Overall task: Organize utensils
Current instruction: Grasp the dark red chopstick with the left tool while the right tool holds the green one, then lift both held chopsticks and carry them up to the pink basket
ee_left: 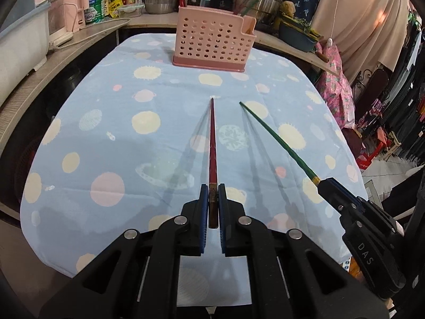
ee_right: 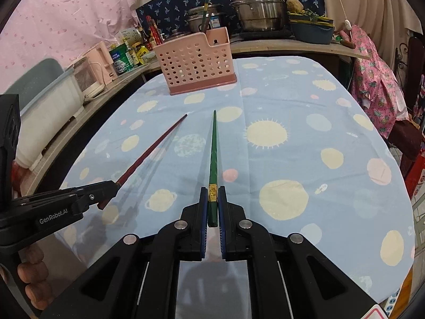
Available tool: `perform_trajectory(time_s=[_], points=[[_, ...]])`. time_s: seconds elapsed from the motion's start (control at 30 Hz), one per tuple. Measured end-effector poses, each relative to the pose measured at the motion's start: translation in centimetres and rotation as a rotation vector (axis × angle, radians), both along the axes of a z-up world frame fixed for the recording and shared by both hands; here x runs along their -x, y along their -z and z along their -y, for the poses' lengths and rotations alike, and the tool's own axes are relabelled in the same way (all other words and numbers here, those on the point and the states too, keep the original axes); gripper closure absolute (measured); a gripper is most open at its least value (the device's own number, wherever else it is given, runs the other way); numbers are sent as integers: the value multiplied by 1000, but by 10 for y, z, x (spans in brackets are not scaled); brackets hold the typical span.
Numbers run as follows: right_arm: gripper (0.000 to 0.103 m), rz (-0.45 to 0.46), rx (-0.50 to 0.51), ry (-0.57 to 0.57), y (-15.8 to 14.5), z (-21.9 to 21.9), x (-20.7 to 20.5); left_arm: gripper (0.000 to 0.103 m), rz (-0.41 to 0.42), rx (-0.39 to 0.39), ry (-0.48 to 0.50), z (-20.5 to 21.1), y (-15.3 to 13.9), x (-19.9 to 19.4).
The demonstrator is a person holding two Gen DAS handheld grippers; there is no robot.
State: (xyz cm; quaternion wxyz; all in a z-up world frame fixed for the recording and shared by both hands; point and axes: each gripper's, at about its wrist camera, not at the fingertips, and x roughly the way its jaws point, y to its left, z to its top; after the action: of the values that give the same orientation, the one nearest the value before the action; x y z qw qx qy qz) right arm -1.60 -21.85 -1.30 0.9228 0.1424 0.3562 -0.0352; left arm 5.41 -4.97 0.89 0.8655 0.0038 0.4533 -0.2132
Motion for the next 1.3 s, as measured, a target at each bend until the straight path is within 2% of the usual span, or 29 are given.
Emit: perform_trajectory(time_s=[0.43,0.63,0.83,1.03,1.3], points=[[96,213,15,5,-102,31,-35,96,215,72,-33,-5,-107,-40],[96,271,22,-5,-137,40,-70,96,267,87,-44,2,-143,-73],[96,313,-28,-27,-168,49,-105,96,293,122,-42,8,-175,-104],[96,381,-84,-33,-202,58,-141,96,370,152,-69,14,-212,-134],[96,463,-46,-8,-248,63,-202,96,469,165,-127,26,-257,-192]])
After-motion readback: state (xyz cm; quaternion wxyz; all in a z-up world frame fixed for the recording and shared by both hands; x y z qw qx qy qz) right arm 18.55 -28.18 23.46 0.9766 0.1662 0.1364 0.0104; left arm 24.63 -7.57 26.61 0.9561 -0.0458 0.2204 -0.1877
